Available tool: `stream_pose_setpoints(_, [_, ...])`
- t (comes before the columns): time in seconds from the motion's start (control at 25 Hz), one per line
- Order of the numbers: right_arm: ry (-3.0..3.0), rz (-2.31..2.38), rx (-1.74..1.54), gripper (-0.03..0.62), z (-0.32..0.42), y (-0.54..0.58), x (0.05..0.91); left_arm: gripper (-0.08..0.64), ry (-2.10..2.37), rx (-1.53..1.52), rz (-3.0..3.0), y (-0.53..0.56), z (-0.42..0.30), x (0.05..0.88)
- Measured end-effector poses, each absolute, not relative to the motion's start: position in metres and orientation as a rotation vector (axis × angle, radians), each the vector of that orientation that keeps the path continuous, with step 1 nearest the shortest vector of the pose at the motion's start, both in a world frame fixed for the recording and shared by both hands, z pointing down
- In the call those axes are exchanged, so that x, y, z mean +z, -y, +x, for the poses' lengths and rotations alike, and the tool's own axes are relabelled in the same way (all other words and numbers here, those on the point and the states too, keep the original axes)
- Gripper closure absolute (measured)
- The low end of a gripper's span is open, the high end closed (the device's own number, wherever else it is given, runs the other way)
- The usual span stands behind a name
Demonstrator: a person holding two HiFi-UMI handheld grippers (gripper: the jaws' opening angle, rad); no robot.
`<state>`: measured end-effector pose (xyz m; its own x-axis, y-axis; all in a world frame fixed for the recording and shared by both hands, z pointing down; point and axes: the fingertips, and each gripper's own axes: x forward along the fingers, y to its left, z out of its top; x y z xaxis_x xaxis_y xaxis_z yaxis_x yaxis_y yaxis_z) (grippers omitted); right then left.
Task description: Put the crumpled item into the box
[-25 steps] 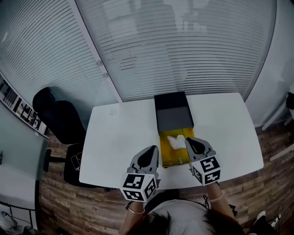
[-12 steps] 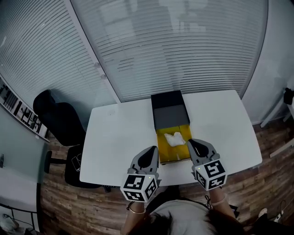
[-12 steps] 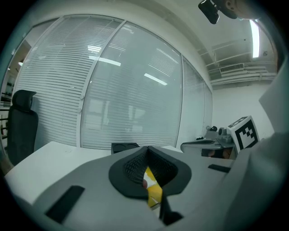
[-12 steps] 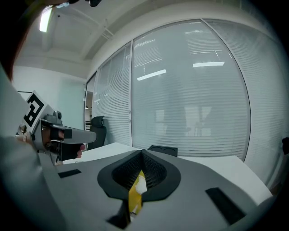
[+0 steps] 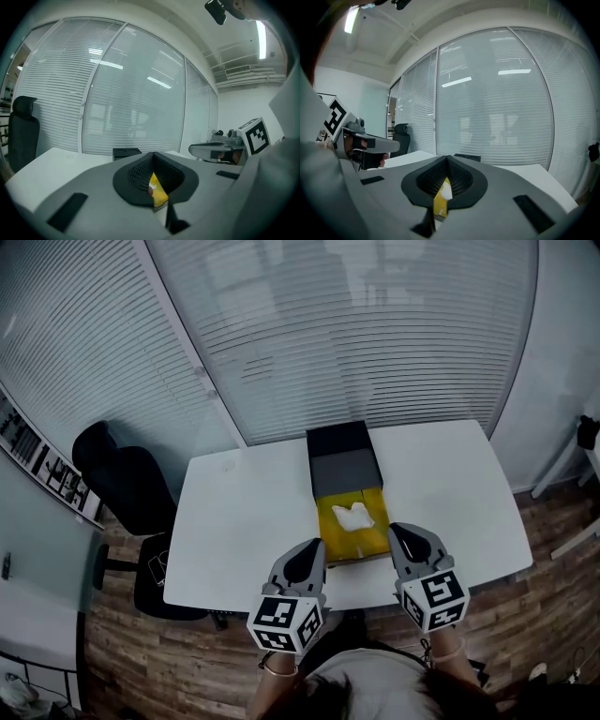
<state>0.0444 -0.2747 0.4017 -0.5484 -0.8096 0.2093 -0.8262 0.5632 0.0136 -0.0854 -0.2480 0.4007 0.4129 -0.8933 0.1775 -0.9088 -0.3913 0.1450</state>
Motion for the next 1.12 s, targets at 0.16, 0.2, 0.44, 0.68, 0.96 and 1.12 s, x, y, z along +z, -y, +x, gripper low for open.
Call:
stream_pose_setpoints(0.16, [2.620,1.382,0.121,0.566,0.048,0.264,0.395,0.543,1.592,0.101,2.458,0.239,-0.081,0.398])
stream_pose_setpoints(0.2, [2.621,1.384,0.117,0.566,0.049,0.262,0.394,0.543,1.592,0.102,2.460,0.237,-0.080,0.398])
stream_pose_setpoints(0.44, [2.626,1.393,0.097,0.566,0.052,0.248,0.386,0.543,1.594,0.106,2.468,0.225,-0.077,0.394])
stream_pose_setpoints(0.68, [2.629,1.400,0.093,0.566,0.052,0.239,0.384,0.543,1.587,0.110,2.468,0.218,-0.076,0.396])
stream_pose_setpoints(0.96, [2.643,1.418,0.096,0.566,0.055,0.236,0.380,0.543,1.573,0.112,2.472,0.213,-0.073,0.397])
stream_pose_setpoints(1.12, [2.662,1.421,0.089,0.566,0.052,0.237,0.377,0.543,1.574,0.112,2.470,0.213,-0.076,0.397])
